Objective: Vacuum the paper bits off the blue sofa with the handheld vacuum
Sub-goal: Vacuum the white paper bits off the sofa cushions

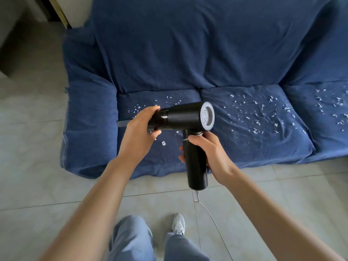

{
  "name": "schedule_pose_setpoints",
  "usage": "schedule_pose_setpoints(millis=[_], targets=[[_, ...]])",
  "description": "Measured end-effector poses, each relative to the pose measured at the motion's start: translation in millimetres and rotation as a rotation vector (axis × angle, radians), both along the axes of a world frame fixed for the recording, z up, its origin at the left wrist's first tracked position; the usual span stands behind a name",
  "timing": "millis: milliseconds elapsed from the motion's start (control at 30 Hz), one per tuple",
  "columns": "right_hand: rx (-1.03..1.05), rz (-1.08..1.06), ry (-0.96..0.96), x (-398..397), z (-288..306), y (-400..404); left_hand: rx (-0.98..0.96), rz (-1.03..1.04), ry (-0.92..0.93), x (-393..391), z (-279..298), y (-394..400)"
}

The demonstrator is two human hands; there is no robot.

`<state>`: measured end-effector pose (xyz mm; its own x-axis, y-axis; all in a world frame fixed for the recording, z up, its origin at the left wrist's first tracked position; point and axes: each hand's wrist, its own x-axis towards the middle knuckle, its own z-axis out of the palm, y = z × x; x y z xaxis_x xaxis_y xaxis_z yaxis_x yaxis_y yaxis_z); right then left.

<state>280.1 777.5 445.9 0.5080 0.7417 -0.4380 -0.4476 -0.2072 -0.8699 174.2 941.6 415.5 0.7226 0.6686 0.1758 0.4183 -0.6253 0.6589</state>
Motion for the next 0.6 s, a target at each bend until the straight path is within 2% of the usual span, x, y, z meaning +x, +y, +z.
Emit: schedule_pose_setpoints(millis=[133,467,600], targets=[[-0.046,-0.031,-0.086,3,-3,33,-0.034,0.001,0.005,8,-3,31],[-0.155,-0.335,-0.193,-32,-30,149,-0.081,-0.132,-0.006,3,-38,151],[-0.204,-0.407,-0.178,-57,-56,198,-0.163,-0.131,0.108,-26,-60,200]])
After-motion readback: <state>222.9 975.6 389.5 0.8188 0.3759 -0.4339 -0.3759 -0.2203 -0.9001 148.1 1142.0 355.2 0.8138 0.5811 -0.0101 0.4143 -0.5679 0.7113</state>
